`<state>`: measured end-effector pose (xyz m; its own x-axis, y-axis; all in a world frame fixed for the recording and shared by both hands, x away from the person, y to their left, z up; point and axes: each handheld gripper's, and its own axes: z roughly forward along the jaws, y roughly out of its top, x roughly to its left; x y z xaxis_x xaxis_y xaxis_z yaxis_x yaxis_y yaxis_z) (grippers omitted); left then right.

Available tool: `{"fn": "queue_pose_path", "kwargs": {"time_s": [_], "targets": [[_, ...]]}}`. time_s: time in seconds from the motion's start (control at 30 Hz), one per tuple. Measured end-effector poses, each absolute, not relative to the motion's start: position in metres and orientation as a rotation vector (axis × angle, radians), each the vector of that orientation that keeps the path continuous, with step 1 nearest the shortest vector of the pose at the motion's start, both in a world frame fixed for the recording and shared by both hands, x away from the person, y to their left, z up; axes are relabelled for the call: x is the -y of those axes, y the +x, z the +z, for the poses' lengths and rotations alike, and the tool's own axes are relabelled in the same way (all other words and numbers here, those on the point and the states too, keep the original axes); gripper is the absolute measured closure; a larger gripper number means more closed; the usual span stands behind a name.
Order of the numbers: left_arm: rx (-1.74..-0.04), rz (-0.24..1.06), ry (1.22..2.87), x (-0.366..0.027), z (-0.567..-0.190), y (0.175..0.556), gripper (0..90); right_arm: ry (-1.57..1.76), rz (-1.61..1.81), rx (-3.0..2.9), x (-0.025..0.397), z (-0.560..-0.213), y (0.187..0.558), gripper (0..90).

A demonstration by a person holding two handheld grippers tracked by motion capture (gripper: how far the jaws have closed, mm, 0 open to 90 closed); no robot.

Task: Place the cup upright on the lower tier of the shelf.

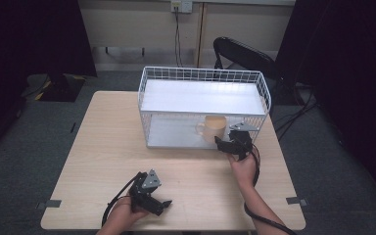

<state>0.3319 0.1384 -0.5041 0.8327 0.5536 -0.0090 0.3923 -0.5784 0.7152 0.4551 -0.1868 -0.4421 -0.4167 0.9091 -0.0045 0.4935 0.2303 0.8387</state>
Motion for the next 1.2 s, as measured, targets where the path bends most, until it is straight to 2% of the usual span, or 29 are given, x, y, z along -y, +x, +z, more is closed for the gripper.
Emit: {"fn": "queue_pose_path", "kwargs": {"time_s": [0.2, 0.43, 1.2], "targets": [[-0.687, 0.276, 2.259, -0.138, -0.504, 0.332, 0.0, 1.263, 1.092, -2.027, 0.186, -0.442, 0.452, 20.0], [-0.687, 0.276, 2.259, -0.138, -0.504, 0.332, 0.0, 1.246, 1.1, -2.056, 0.188, -0.444, 0.448, 14.9], [-0.687, 0.276, 2.259, -0.138, -0.504, 0.332, 0.0, 1.194, 1.132, -2.13, 0.208, -0.449, 0.424, 14.6]]}}
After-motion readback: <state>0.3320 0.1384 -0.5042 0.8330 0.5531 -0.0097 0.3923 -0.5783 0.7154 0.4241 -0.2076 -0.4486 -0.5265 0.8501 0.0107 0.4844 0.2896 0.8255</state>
